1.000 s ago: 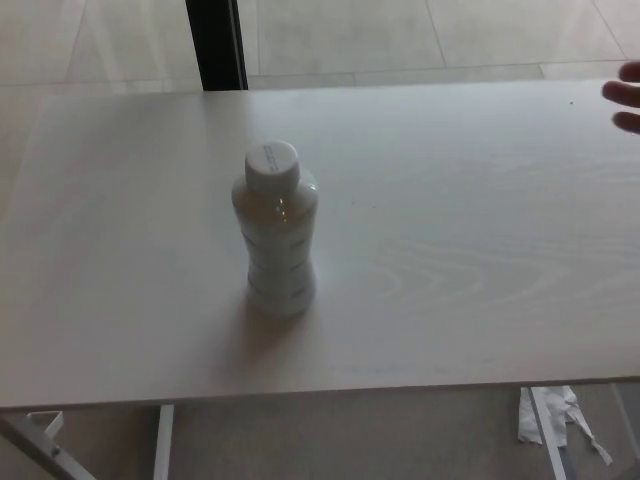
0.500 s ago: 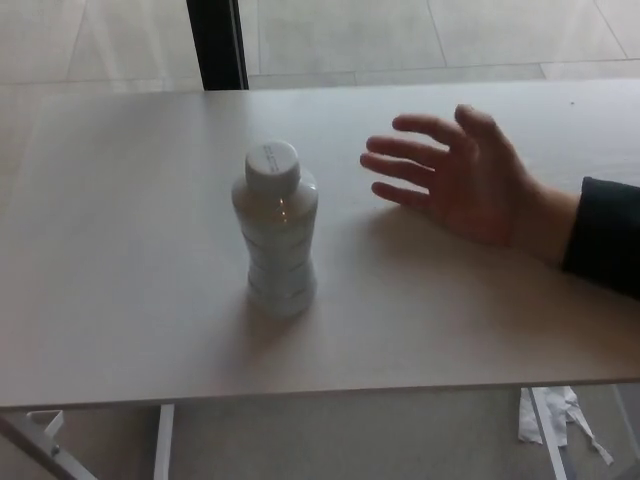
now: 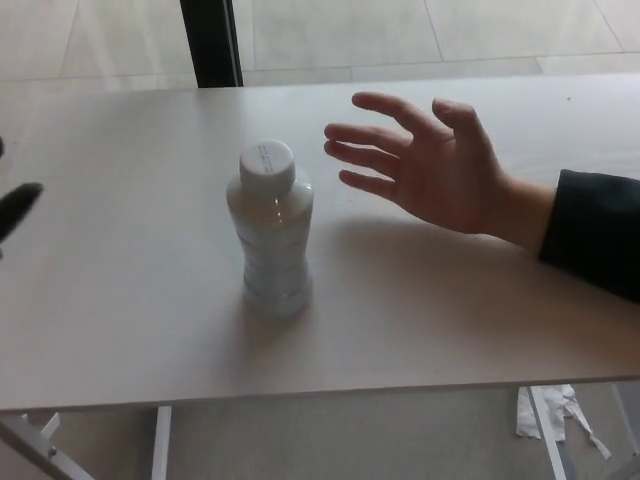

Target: Pick up a bottle and hand it

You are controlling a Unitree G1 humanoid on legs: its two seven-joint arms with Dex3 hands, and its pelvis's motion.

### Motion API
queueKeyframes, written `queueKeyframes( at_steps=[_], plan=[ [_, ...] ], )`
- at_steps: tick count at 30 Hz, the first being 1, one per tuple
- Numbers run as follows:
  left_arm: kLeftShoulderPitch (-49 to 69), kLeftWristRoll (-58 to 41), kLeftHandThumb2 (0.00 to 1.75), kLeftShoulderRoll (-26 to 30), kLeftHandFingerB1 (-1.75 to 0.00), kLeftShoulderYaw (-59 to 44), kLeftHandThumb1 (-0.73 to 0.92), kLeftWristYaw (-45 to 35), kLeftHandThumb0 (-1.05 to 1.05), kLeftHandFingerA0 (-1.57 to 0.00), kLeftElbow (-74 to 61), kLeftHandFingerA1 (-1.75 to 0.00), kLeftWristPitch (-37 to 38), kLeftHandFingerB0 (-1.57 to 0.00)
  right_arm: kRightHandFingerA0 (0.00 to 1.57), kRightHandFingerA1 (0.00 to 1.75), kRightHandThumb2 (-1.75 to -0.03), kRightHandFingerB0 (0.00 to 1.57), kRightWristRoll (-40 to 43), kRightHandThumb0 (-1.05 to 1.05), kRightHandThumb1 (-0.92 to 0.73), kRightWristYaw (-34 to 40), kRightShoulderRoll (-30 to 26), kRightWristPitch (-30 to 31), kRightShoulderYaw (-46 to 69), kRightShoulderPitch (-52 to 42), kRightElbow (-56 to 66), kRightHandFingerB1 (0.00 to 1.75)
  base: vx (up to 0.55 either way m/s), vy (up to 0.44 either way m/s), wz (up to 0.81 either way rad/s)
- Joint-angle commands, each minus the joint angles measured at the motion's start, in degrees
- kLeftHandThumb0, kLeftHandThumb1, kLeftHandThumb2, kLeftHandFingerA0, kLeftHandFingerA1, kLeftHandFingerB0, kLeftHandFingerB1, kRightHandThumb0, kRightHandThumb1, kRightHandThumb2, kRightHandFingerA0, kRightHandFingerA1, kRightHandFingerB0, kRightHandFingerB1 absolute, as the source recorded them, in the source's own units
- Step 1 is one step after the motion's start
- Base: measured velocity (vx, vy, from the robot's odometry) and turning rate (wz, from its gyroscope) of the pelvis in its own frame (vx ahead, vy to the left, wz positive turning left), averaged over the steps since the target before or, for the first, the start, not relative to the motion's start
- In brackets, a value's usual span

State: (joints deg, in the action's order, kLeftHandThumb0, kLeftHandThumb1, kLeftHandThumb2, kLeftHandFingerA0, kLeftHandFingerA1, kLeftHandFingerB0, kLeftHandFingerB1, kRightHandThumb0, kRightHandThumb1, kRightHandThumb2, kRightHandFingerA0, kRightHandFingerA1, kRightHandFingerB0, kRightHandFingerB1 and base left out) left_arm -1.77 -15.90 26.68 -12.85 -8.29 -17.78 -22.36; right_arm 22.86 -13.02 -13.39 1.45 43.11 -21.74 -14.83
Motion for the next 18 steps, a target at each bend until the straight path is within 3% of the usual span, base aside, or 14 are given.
queueKeyframes(
  at_steps=[1, 2, 3, 5, 6, 7, 8, 9, 10, 11, 14, 15, 17, 18],
  plan=[
    [-2.13, 8.79, 0.87, 3.12, -0.50, 12.63, 0.20, -3.04, -0.39, -0.03, 0.17, -0.53, -4.74, 0.00, 0.48, 0.47, -0.56, 0.37, 2.76, -0.46, -0.52, -0.70, -0.62, 0.78, 0.52, 0.34, -0.40, 0.32, 0.00, 0.000, 0.00],
    [-2.71, 10.84, 0.82, 4.08, -0.32, 15.51, 0.47, -3.61, -0.87, -0.22, 0.74, -0.53, -4.19, -0.08, 0.47, 0.47, -0.56, 0.37, 2.77, -0.46, -0.51, -0.46, -0.64, 1.12, 0.43, 0.36, -0.10, 0.32, 0.00, 0.000, 0.00],
    [-3.28, 12.39, 0.56, 4.82, -0.27, 17.92, 0.49, -4.11, -0.78, -0.44, 1.19, -0.58, -3.71, -0.11, 0.47, 0.48, -0.56, 0.37, 2.34, -0.48, -0.51, -0.34, -0.68, 1.03, 0.17, 0.13, 0.31, 0.32, 0.00, 0.000, 0.00],
    [-4.16, 14.03, 0.56, 5.51, -0.27, 20.41, 0.49, -4.05, -0.82, -0.50, 1.79, -0.63, -3.63, -0.11, 0.47, 0.48, -0.55, 0.37, 2.28, -0.48, -0.51, 0.04, -0.51, 1.11, 0.18, 0.07, 0.57, 0.32, 0.00, 0.000, 0.00],
    [-4.47, 14.72, 0.83, 5.75, -0.33, 21.43, 0.39, -4.08, -0.81, -0.79, 2.13, -1.05, -3.21, -0.04, 0.47, 0.48, -0.55, 0.37, 2.29, -0.48, -0.51, 0.04, -0.51, 1.12, 0.18, 0.07, 0.58, 0.32, 0.00, 0.000, 0.00],
    [-4.72, 15.55, 0.85, 6.41, -0.22, 22.84, 0.43, -4.34, -0.92, -0.79, 2.28, -1.15, -3.37, -0.03, 0.47, 0.48, -0.55, 0.37, 2.20, -0.48, -0.51, 0.04, -0.29, 1.07, 0.01, -0.06, 0.66, 0.32, 0.00, 0.000, 0.00],
    [-5.23, 17.29, 0.88, 7.01, -0.31, 24.70, 0.36, -4.40, -0.67, -0.13, 3.36, -0.62, -2.62, 0.00, 0.42, 0.55, -0.74, 0.30, 0.77, -0.57, -0.39, 0.19, -0.33, -2.55, 0.14, 0.39, -1.32, 0.45, 0.00, 0.000, 0.00],
    [-5.30, 17.24, 0.88, 7.12, -0.31, 24.85, 0.36, -4.28, -0.67, -0.13, 3.39, -0.62, -2.64, 0.00, 0.42, 0.55, -0.74, 0.30, 0.77, -0.57, -0.39, 0.19, -0.33, -2.57, 0.14, 0.39, -1.34, 0.45, 0.00, 0.000, 0.00],
    [-5.47, 17.43, 0.56, 7.80, -0.31, 25.39, 0.51, -4.73, -0.84, -0.06, 3.75, -0.60, -2.78, -0.03, 0.48, 0.49, -0.56, 0.37, 0.20, -0.51, -0.49, 0.50, 0.32, -3.72, -0.17, 0.09, -0.39, 0.33, 0.00, 0.000, 0.00],
    [-5.52, 17.45, 0.56, 8.13, -0.31, 25.77, 0.50, -5.09, -0.80, -0.04, 4.17, -0.57, -2.74, -0.02, 0.41, 0.51, -0.57, 0.39, -0.46, -0.46, -0.53, 1.17, 0.53, -4.56, -0.39, 0.42, -0.37, 0.34, 0.00, 0.000, 0.00],
    [-6.41, 18.27, 0.86, 8.81, -0.18, 27.92, 0.38, -5.32, -0.69, -0.01, 5.82, -0.47, -5.77, -0.05, 0.43, 0.57, -0.77, 0.31, -0.24, -0.55, -0.40, 0.25, 0.16, -5.72, -0.29, 0.68, -1.88, 0.46, 0.00, 0.000, 0.00],
    [-6.65, 18.63, 0.87, 8.82, -0.17, 28.36, 0.37, -5.26, -0.69, -0.01, 6.57, -0.48, -5.52, -0.04, 0.48, 0.48, -0.56, 0.37, -0.33, -0.45, -0.52, 0.66, 0.31, -5.16, -0.47, 0.38, -0.92, 0.32, 0.00, 0.000, 0.00],
    [-7.42, 19.98, 0.88, 8.65, -0.14, 29.53, 0.38, -4.68, -0.72, -0.01, 8.48, -0.46, -4.80, 0.00, 0.44, 0.56, -0.76, 0.31, -0.21, -0.51, -0.40, 0.93, 0.31, -4.52, -0.66, 0.23, -0.37, 0.46, 0.00, 0.000, 0.00],
    [-8.16, 21.13, 0.88, 8.07, -0.13, 30.21, 0.39, -3.69, -0.73, -0.01, 9.81, -0.45, -4.40, 0.00, 0.45, 0.48, -0.56, 0.38, -0.19, -0.45, -0.52, 0.92, 0.08, -4.57, -0.69, 0.59, -1.21, 0.32, 0.00, 0.000, 0.00]
  ],
)
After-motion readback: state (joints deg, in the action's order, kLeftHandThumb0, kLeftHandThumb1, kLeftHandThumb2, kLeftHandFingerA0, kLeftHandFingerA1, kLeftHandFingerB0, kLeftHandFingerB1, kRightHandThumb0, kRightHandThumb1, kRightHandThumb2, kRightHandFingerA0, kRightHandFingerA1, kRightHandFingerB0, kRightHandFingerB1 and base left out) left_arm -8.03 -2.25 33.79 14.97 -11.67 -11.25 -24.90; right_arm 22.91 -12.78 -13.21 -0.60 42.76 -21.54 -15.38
